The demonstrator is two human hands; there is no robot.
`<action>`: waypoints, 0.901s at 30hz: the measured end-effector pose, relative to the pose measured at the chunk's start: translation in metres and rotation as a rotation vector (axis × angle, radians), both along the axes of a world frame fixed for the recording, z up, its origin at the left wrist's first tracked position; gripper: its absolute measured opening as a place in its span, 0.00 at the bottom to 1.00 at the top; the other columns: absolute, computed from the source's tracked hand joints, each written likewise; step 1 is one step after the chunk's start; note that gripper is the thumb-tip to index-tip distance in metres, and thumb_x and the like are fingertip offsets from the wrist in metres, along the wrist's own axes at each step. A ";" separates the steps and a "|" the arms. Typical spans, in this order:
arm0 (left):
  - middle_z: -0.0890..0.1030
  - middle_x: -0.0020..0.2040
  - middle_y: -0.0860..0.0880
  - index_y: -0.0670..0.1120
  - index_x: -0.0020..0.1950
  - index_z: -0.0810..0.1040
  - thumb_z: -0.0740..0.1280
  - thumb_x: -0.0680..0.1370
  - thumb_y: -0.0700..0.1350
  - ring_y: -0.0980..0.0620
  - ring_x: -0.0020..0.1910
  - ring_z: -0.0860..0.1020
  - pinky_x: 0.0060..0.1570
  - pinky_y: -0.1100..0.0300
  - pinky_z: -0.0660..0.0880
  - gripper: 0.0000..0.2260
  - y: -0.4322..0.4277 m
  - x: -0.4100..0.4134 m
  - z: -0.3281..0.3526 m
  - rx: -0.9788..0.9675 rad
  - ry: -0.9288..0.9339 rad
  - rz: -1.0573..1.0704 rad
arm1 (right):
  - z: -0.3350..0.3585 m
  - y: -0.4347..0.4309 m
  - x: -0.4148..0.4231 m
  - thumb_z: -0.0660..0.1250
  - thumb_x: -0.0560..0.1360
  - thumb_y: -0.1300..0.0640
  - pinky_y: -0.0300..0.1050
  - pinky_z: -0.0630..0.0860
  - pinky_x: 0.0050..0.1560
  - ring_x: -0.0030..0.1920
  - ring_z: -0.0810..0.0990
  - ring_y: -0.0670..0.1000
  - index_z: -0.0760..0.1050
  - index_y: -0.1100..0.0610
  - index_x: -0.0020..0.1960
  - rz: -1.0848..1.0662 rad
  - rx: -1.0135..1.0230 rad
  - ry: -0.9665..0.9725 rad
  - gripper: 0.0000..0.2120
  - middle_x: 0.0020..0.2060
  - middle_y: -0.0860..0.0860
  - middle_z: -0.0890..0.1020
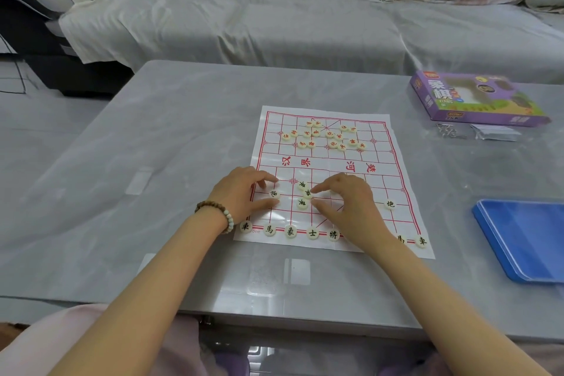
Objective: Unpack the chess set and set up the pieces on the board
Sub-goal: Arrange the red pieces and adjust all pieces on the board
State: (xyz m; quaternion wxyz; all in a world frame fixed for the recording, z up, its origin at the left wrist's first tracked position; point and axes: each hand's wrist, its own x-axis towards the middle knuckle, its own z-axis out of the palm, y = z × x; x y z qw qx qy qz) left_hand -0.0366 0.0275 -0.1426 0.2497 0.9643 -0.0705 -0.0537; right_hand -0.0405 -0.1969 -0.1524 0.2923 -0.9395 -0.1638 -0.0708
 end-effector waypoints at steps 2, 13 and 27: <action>0.76 0.47 0.55 0.55 0.55 0.78 0.70 0.71 0.56 0.55 0.49 0.73 0.53 0.56 0.74 0.14 0.000 0.001 -0.002 -0.032 -0.015 0.017 | -0.001 0.001 0.000 0.70 0.72 0.48 0.33 0.54 0.53 0.55 0.72 0.44 0.80 0.46 0.51 0.014 -0.001 0.000 0.08 0.51 0.43 0.79; 0.78 0.48 0.54 0.55 0.52 0.80 0.71 0.70 0.55 0.55 0.49 0.73 0.53 0.58 0.73 0.13 0.001 0.001 -0.008 -0.131 -0.013 0.055 | -0.001 -0.005 0.002 0.71 0.72 0.49 0.37 0.57 0.58 0.55 0.73 0.45 0.79 0.46 0.51 -0.014 0.017 0.020 0.08 0.51 0.44 0.79; 0.77 0.47 0.55 0.56 0.46 0.76 0.73 0.68 0.56 0.56 0.48 0.72 0.50 0.61 0.71 0.11 0.000 0.002 -0.014 -0.118 -0.035 0.083 | -0.003 0.018 0.010 0.68 0.73 0.44 0.40 0.57 0.57 0.55 0.70 0.48 0.79 0.45 0.55 0.078 -0.183 0.016 0.13 0.50 0.45 0.77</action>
